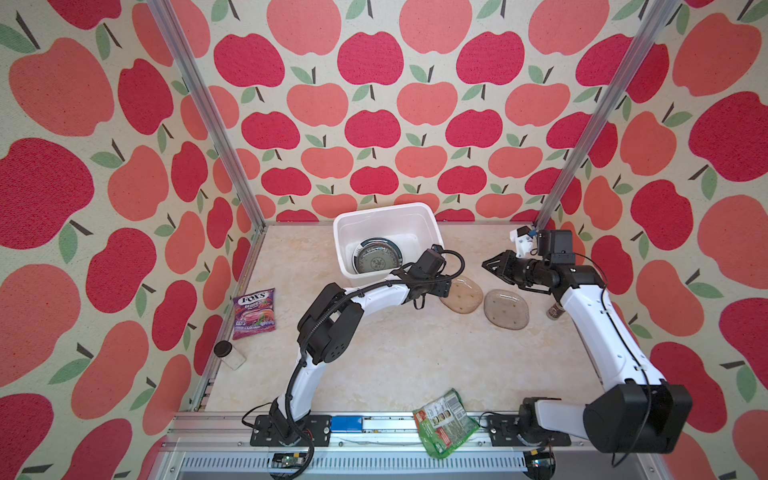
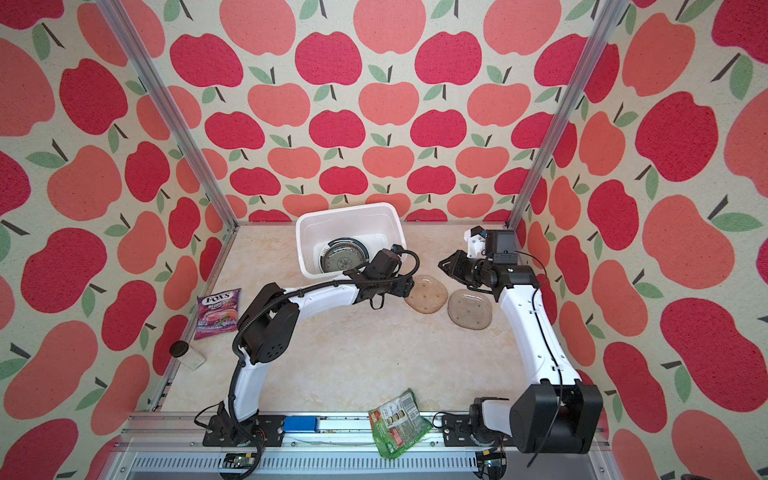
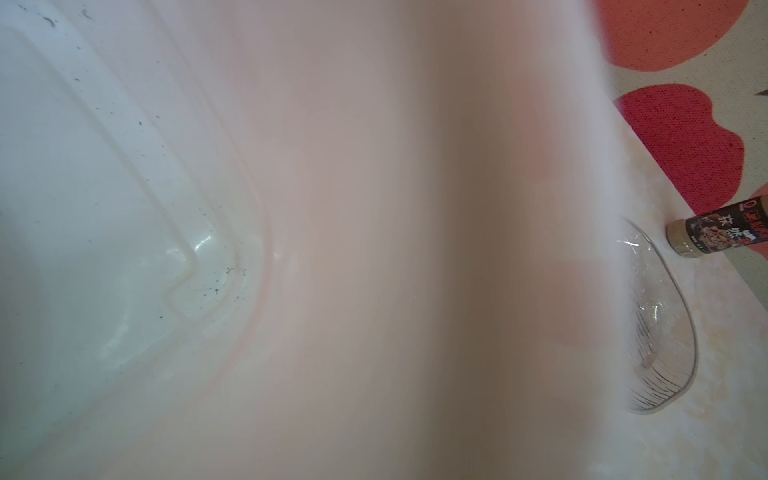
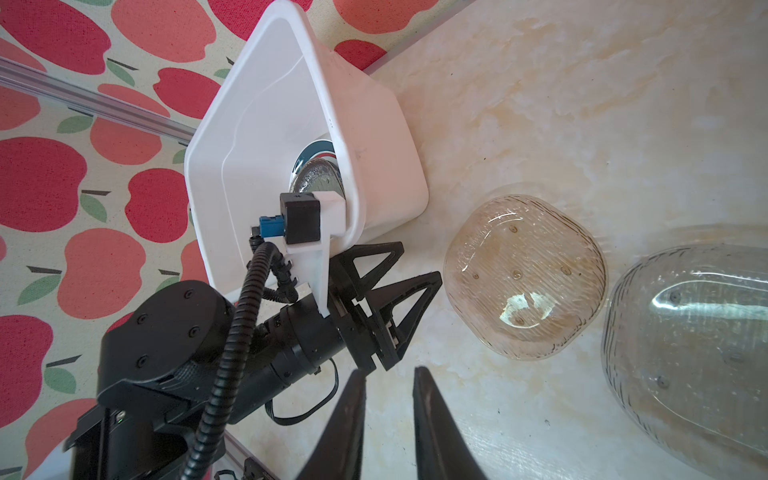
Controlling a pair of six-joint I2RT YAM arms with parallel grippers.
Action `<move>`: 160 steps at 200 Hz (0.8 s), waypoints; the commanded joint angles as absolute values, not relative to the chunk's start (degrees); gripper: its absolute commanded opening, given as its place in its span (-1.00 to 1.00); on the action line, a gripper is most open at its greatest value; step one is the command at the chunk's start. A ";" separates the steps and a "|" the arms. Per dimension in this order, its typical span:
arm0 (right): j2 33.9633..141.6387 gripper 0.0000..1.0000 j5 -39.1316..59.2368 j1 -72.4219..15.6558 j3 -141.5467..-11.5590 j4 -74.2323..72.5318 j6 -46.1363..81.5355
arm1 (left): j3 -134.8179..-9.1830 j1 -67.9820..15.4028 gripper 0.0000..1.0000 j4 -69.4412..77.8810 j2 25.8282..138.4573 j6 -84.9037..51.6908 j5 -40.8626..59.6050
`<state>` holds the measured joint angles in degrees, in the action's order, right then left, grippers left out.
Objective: Place the plates into the plastic bin on the countertop
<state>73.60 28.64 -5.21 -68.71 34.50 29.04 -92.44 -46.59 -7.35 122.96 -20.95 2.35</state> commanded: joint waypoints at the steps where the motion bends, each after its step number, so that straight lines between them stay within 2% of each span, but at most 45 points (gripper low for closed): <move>1: 72.92 -0.52 29.61 -4.93 -68.97 34.18 30.14 | -89.75 -44.31 0.57 -19.80 124.19 -19.45 2.69; 78: 78.07 -0.38 29.44 -5.72 -67.84 34.07 27.97 | -93.36 -38.90 0.79 -18.48 119.99 -14.70 6.39; 120: 80.43 -0.29 28.08 -5.84 -65.48 31.61 26.98 | -95.27 -38.91 0.93 -19.87 116.88 -12.68 10.55; 160: 82.53 -0.27 26.83 -5.76 -63.47 30.78 25.12 | -90.55 -41.45 0.98 -20.74 111.66 -11.00 9.04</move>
